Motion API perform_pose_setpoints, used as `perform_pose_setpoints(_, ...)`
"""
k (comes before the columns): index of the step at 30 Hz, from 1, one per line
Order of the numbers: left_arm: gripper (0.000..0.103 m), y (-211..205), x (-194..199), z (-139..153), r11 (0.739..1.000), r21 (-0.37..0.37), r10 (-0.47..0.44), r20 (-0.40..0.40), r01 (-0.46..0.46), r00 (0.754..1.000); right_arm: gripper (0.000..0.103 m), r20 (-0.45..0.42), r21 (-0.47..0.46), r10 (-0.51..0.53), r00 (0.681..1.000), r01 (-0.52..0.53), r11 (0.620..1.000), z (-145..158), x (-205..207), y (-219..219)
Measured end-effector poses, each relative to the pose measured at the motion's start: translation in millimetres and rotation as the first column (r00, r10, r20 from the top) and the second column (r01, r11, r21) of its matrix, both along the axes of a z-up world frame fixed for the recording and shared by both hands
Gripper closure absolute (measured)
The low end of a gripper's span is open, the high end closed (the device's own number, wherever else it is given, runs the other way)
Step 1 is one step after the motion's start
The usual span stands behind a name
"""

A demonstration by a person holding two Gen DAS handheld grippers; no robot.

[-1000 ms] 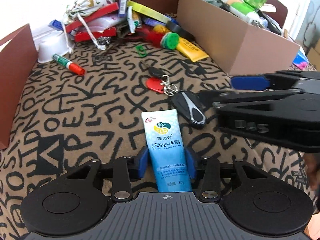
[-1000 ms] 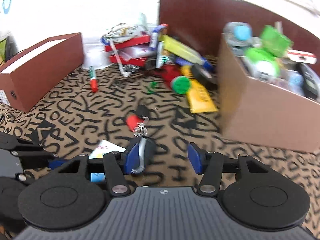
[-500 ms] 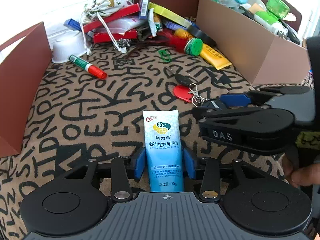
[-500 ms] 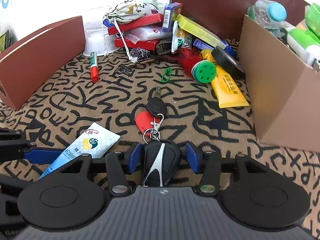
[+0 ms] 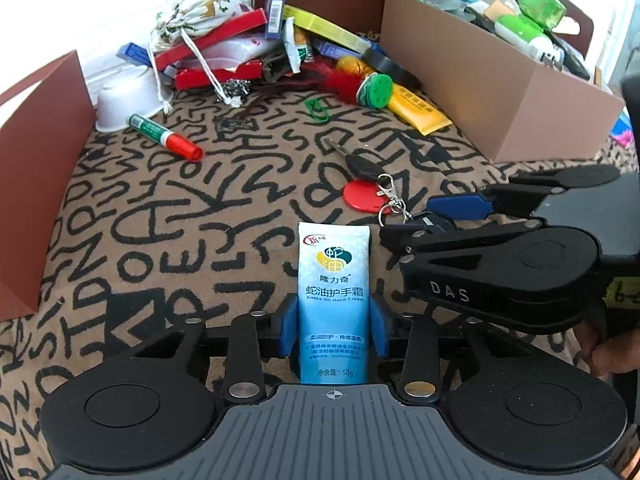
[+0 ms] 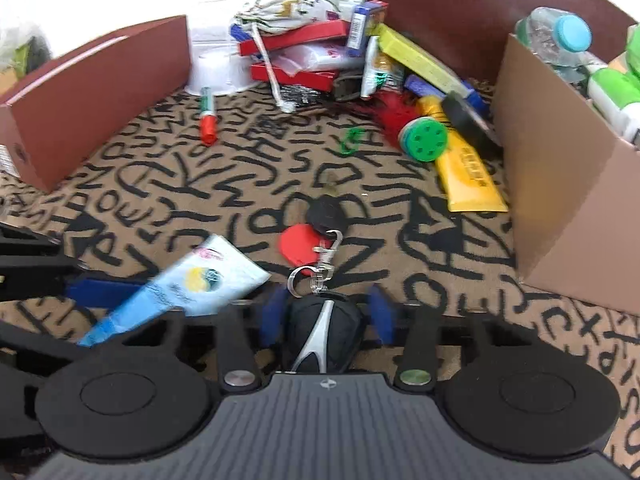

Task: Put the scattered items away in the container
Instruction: 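Carry the tube and key fob over the cardboard box with both tools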

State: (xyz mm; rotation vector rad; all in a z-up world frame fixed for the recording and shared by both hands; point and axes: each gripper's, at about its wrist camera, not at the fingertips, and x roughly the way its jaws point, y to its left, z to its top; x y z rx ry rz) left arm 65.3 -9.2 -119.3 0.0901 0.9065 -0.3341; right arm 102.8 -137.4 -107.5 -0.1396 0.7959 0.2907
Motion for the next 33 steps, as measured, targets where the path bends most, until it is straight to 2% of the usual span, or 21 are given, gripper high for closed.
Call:
perform_pose_setpoints(5, 0.067, -0.2, -8.2, 4.9, 1.0, -0.021, -0.003, -0.014, 0.002, 1.0, 0.058, -0.023, 0.102, -0.018, 1.0, 0.02, 0.995, 8.5, -17.1, -13.4)
perform_pose_setpoints(10, 0.067, -2.3, -20.1, 16.9, 0.999, -0.039, -0.014, -0.001, 0.014, 1.0, 0.058, 0.027, 0.144, -0.024, 0.999, 0.02, 0.989, 30.3, -41.3, -24.6)
perform_pose_setpoints(23, 0.067, -19.9, -40.7, 65.4, 0.993, -0.082, -0.075, 0.105, 0.084, 0.992, 0.058, 0.19, 0.16, -0.086, 0.978, 0.055, 0.986, 86.3, -89.9, -56.3)
perform_pose_setpoints(33, 0.067, -59.2, -28.5, 108.1, 0.974, -0.126, -0.164, 0.188, 0.189, 0.968, 0.058, 0.292, 0.16, -0.171, 0.941, 0.128, 0.979, 117.5, -102.1, -94.3)
